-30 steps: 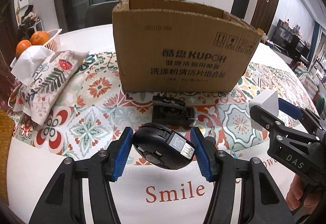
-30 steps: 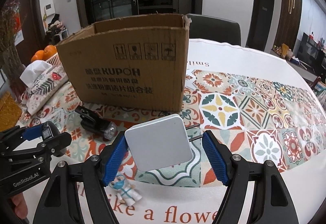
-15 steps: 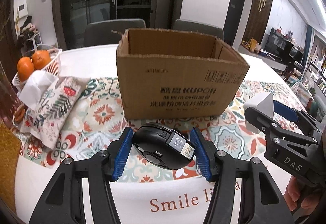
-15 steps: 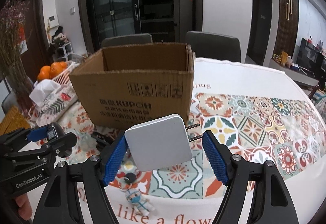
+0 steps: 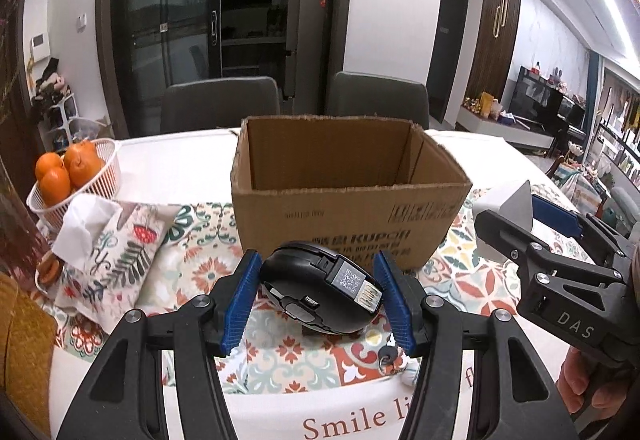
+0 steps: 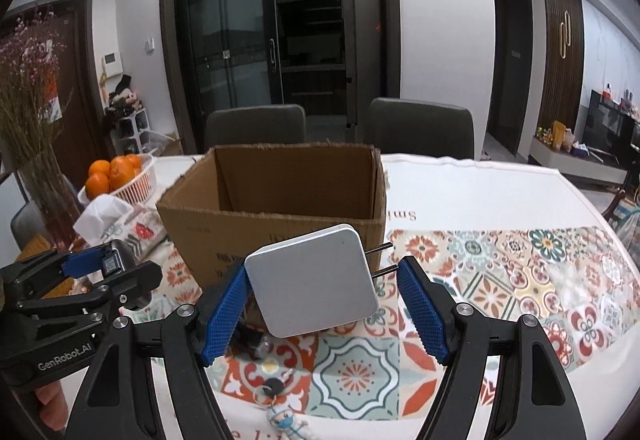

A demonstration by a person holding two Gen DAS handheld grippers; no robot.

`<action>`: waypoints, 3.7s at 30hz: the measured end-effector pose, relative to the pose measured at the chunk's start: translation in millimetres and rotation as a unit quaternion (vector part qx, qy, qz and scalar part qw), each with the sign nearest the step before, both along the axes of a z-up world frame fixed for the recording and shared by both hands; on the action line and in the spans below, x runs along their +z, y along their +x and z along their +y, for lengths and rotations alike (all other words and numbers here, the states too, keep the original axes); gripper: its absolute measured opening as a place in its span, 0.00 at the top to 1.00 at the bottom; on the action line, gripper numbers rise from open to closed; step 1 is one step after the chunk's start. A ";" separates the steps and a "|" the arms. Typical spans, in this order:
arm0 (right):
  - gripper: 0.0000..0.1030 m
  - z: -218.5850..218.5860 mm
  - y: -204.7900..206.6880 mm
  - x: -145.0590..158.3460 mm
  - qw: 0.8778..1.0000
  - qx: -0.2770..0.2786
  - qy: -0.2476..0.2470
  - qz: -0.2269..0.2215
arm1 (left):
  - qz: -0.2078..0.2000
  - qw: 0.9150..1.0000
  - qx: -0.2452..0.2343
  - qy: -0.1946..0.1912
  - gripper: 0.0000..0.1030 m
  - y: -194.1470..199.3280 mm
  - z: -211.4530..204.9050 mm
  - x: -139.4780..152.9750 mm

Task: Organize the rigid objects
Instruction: 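Carry the mouse and white square adapter into the box and open both tools, then withdraw both tools from the box back toward the table items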

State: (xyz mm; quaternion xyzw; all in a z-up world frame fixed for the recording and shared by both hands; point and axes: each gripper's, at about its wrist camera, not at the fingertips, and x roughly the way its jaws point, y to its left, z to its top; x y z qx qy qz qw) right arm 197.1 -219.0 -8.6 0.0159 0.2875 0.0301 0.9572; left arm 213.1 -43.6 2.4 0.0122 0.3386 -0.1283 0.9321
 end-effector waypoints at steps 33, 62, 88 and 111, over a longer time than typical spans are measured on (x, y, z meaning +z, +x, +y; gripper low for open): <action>0.27 8.4 68.7 41.4 1.000 0.010 0.003 -0.020 | -0.029 1.000 -0.010 0.007 0.44 86.9 -3.1 45.8; 0.25 5.6 137.8 -2.2 0.996 0.033 0.019 0.082 | 0.057 0.998 -0.006 0.023 0.44 150.3 -12.6 7.5; 0.22 12.2 54.4 36.5 1.000 0.001 -0.023 -0.011 | -0.034 0.998 0.023 0.042 0.31 61.1 4.0 40.1; 0.22 24.1 -21.4 20.0 0.999 -0.028 -0.026 -0.022 | -0.049 0.997 0.037 0.036 0.08 -12.4 19.9 15.7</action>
